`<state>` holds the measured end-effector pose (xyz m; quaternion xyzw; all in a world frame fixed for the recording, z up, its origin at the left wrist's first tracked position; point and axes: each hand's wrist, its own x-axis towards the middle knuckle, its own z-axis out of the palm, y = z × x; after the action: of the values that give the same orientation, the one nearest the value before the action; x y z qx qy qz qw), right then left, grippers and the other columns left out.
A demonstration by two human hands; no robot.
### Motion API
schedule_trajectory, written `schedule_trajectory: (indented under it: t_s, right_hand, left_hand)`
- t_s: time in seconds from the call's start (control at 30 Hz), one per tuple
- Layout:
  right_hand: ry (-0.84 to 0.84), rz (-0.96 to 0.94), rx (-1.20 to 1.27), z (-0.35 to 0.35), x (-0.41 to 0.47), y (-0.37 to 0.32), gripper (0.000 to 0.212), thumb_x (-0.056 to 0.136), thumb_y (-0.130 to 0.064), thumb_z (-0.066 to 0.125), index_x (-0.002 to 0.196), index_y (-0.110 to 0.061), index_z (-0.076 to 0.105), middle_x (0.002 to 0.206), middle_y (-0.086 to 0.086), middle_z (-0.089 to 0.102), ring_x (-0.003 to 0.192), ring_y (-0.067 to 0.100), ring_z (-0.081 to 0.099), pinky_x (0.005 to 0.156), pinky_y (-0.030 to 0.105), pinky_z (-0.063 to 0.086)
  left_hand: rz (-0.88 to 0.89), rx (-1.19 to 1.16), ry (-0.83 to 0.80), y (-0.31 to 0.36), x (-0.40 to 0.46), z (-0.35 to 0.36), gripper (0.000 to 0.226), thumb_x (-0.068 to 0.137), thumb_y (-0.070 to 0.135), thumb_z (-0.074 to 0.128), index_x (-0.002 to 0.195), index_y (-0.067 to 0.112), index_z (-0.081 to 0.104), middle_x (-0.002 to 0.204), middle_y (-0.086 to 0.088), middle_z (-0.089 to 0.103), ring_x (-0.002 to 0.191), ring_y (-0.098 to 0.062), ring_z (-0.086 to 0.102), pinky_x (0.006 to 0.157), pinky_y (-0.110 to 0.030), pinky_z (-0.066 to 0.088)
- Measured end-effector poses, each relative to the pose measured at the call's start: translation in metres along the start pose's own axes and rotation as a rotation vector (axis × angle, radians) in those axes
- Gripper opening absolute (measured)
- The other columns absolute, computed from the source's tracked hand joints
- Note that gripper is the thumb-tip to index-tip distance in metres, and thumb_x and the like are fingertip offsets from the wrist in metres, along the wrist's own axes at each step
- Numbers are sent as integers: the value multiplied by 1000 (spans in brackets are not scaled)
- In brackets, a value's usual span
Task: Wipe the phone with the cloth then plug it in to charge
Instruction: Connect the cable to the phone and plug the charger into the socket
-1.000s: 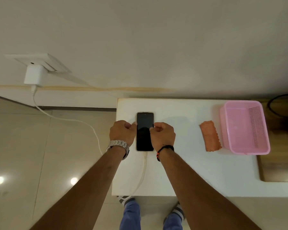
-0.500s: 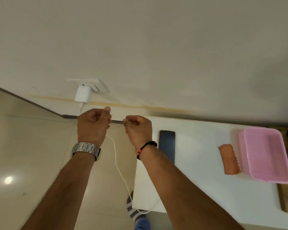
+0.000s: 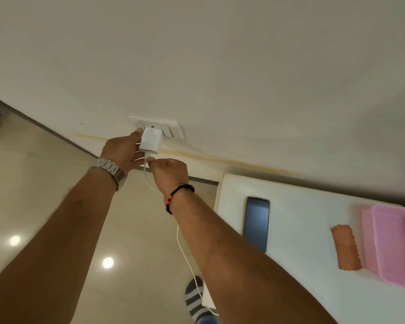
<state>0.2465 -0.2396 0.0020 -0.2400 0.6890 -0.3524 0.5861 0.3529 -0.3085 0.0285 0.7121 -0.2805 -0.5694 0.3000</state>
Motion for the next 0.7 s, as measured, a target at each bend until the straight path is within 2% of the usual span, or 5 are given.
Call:
schedule_trajectory:
  t_s: [0.1, 0.23, 0.43, 0.6, 0.7]
  right_hand:
    - [-30, 11, -75, 12, 8, -6, 53, 93, -31, 61, 47, -16, 39, 47, -3, 40, 56, 20, 41, 61, 32, 37]
    - [13, 55, -48, 22, 15, 0, 48, 88, -23, 63, 44, -17, 45, 42, -8, 41, 48, 14, 40, 53, 25, 35]
    - [23, 47, -3, 24, 17, 6, 47, 86, -23, 65, 40, -20, 52, 37, -12, 44, 45, 13, 44, 52, 22, 37]
    - [34, 28, 4, 23, 17, 3, 37, 87, -25, 67, 52, -20, 58, 43, -13, 50, 47, 11, 49, 52, 21, 40]
    - [34, 40, 4, 22, 18, 1, 34, 87, -25, 69, 54, -21, 61, 45, -13, 51, 48, 9, 51, 51, 20, 40]
  left_hand:
    - [-45, -70, -139, -3, 12, -1, 45, 93, 41, 69, 122, 7, 64, 116, -21, 72, 102, -36, 74, 95, -54, 56]
    - [-21, -36, -232, -5, 21, -2, 44, 98, 41, 62, 127, 7, 62, 112, -20, 74, 102, -31, 74, 99, -55, 53]
    - [8, -33, -292, -12, 25, -6, 41, 97, 42, 62, 120, 7, 65, 109, -21, 75, 108, -34, 71, 106, -57, 47]
    - [26, -24, -304, -13, 25, -7, 43, 94, 43, 66, 118, 8, 66, 113, -25, 74, 102, -35, 73, 101, -55, 51]
    - [28, -34, -291, -16, 27, -7, 45, 93, 42, 68, 120, 6, 66, 111, -23, 74, 110, -39, 70, 103, -57, 50]
